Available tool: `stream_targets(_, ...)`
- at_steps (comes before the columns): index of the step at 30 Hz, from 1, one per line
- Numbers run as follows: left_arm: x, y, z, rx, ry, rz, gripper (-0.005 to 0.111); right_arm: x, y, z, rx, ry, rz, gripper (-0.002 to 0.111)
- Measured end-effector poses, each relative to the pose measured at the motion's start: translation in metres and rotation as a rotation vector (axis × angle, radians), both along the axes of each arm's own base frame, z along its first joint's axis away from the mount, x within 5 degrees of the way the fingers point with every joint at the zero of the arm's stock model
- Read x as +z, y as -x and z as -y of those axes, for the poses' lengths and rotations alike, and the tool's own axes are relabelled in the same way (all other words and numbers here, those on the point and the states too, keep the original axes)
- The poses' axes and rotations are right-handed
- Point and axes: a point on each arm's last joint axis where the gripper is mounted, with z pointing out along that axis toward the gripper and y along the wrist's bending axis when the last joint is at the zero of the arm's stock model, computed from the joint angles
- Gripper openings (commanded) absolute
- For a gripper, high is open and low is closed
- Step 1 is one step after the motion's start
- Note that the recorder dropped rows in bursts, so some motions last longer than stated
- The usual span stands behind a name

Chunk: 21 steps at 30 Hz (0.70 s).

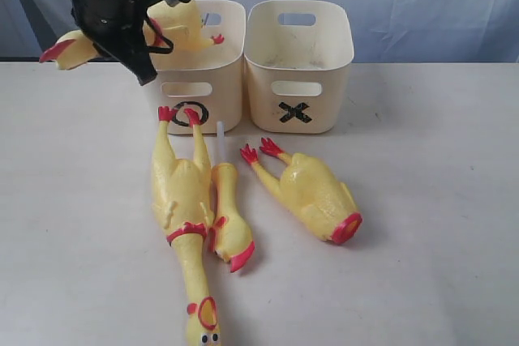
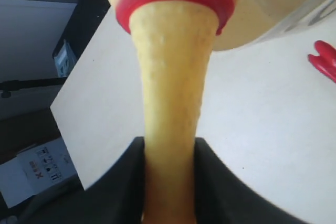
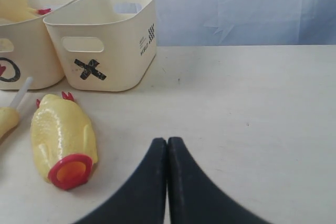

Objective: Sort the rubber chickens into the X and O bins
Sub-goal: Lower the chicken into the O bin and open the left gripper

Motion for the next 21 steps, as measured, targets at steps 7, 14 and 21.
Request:
stream_targets(7, 0.0051, 0.0005, 0.0034, -0.016, 0.034, -0.020, 0.032, 0.0000, 0.0000, 0.0000, 0.000, -0.001, 0.000, 0.000)
stream_targets(14, 0.0075, -0.0003, 0.0050, -0.019, 0.053, -0.011, 0.042, 0.0000, 0.0000, 0.0000, 0.000, -0.001, 0.000, 0.000)
stream_targets(21, 0.0076, -0.0009, 0.0059, -0.027, 0.061, -0.006, 0.042, 0.0000, 0.0000, 0.0000, 0.000, -0.001, 0.000, 0.000)
